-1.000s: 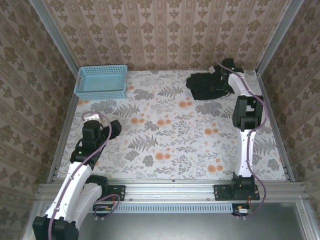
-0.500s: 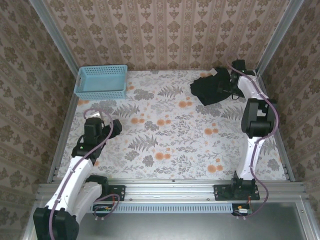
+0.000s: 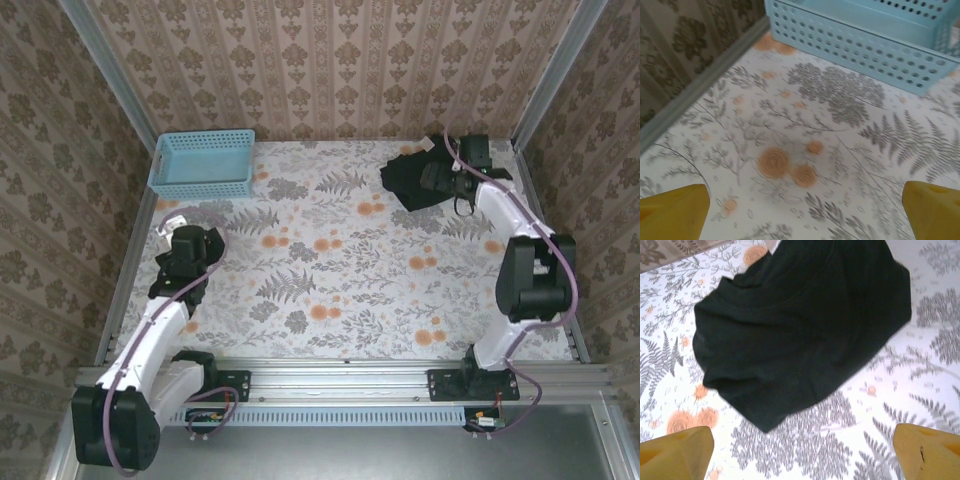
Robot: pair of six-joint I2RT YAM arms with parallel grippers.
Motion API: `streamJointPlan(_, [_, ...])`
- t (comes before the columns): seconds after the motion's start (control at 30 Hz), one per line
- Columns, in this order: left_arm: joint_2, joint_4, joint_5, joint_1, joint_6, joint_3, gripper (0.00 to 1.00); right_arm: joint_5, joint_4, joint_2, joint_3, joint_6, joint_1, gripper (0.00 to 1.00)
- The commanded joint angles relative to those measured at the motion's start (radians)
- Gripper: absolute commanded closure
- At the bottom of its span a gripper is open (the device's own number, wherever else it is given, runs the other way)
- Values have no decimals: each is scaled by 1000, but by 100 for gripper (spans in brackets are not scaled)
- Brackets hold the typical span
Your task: Fold the inside-out t-shirt
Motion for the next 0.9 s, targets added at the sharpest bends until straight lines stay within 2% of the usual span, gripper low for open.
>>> streamJointPlan(0.0, [63, 189, -128, 15, 142, -51, 0, 59, 239, -163, -202, 55, -9, 0])
streamJointPlan(0.03, [88, 162, -120, 26, 137, -30, 0, 83, 276, -192, -248, 52, -9, 0])
streamJointPlan(0.1, [143, 218, -110, 29, 192, -15, 0, 77, 399, -226, -350, 8, -8, 0])
streamJointPlan(0.17, [183, 242, -103, 35, 203, -3, 0, 38, 436, -205, -349, -32, -8, 0])
streamJointPlan(0.3, [210, 238, -73, 39, 198, 23, 0, -80, 146, -5, -51, -85, 0, 0])
streamJointPlan(0.4, [179, 235, -71, 37, 183, 13, 0, -1, -69, 188, 192, -120, 17, 0])
streamJointPlan(0.5, [140, 219, -94, 37, 173, 2, 0, 16, -172, 341, 380, -134, 12, 1])
streamJointPlan(0.7, [71, 176, -153, 38, 100, -4, 0, -85, -338, 577, 704, -149, 15, 5])
streamJointPlan(0.87, [64, 143, -165, 38, 70, 14, 0, -71, -517, 796, 1012, -112, 11, 6])
